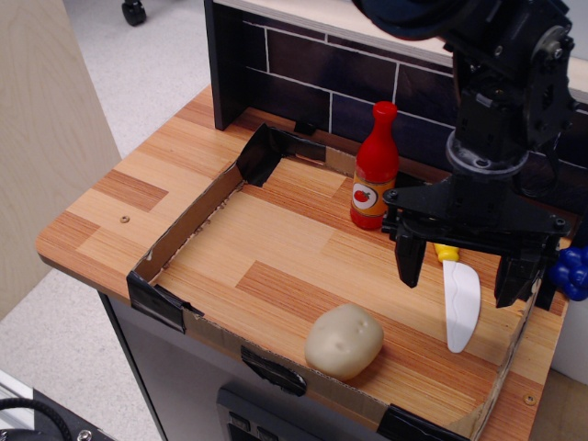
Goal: Topple hot sauce bottle
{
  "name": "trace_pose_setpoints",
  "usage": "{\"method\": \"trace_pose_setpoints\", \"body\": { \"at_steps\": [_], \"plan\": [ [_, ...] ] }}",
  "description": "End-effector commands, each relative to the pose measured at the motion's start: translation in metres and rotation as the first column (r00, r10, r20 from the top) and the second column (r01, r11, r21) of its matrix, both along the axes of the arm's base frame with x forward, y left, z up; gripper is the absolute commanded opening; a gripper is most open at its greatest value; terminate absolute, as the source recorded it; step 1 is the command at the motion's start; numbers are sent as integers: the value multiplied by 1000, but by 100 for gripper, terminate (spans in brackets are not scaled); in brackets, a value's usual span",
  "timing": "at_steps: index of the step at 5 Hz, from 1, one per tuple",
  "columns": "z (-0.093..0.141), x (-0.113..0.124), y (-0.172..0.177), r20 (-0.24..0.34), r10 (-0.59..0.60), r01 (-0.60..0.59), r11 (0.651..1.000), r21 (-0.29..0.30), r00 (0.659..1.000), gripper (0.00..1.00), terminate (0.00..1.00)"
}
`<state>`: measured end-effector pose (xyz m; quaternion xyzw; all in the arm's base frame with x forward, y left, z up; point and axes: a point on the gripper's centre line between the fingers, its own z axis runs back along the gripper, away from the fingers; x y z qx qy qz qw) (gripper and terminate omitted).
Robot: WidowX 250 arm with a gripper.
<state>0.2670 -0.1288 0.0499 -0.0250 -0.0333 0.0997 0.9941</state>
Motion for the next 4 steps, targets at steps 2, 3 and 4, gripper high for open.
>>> {"method": "trace_pose_setpoints", "body": {
  "at_steps": [2, 3, 4],
  "plan": [
    [17, 3, 26, 30, -128, 126, 989, 73, 991, 100, 0],
    [37, 12, 49, 21, -268, 265, 959, 97, 963, 100, 0],
    [56, 25, 68, 37, -327, 320, 939, 125, 944, 100, 0]
  ]
}}
